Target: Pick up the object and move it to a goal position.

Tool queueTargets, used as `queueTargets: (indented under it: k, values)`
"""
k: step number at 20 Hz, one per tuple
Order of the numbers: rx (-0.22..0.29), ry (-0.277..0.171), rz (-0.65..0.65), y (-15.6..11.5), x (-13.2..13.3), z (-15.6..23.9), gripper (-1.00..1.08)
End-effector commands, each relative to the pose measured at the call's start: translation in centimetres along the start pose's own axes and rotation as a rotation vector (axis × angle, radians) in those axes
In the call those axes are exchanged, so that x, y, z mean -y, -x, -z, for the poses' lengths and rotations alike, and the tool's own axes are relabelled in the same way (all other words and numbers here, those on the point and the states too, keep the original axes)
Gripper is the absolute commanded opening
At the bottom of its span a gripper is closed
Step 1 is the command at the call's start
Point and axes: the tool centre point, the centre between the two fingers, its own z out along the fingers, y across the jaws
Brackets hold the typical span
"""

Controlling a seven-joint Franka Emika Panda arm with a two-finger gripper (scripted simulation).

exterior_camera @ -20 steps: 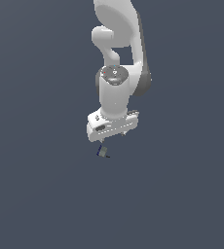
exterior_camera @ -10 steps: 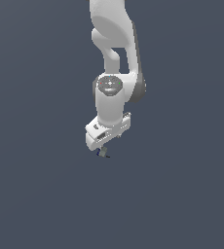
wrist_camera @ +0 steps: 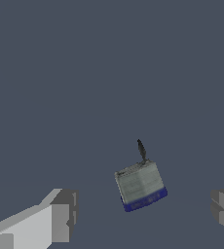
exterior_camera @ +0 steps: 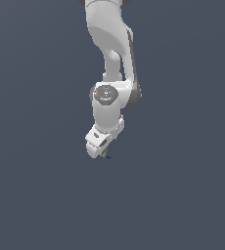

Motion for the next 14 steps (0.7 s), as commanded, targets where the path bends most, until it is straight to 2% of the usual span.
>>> queueTargets:
  k: [1,8,14]
  values:
    - [-0.001,-0.002,0.067,0.2,-0.2,-0.7,1.00]
    - [-0.004,-0.007,0.218,0.7,-0.6,-2.3,1.00]
    - [-0.006,-0.010,0.297,1.0,-0.8,-3.1,1.00]
